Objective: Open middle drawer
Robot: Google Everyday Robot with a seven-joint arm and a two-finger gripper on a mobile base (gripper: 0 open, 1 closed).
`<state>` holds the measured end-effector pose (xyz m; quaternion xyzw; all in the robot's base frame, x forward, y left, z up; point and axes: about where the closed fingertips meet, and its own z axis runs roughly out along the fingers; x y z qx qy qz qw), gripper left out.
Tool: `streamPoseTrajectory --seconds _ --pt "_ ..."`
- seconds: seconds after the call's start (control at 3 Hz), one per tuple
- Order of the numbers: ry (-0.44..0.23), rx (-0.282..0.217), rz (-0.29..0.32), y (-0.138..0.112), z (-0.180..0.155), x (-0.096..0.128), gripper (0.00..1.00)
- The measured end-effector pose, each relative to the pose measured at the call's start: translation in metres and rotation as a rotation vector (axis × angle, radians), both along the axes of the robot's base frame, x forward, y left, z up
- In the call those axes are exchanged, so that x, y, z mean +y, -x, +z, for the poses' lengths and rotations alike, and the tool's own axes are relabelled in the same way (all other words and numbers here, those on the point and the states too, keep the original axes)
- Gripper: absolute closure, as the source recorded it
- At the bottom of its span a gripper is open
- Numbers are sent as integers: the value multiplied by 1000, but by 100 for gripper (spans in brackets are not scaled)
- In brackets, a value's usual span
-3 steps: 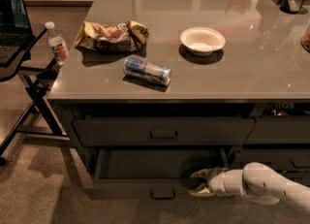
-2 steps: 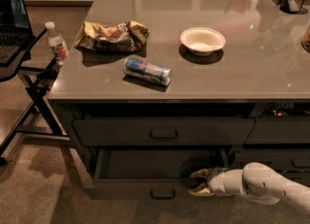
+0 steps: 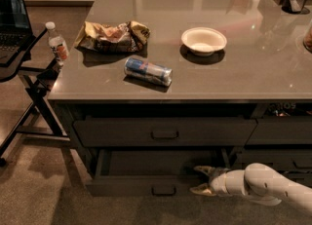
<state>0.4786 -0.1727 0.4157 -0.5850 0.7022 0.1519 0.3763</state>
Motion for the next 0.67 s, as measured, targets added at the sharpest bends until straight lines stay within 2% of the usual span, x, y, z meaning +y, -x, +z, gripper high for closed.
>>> streamPoseTrajectory --seconds 0.33,0.67 --pt "11 0 2 25 -5 -10 56" --pt "15 1 3 32 -2 -14 79"
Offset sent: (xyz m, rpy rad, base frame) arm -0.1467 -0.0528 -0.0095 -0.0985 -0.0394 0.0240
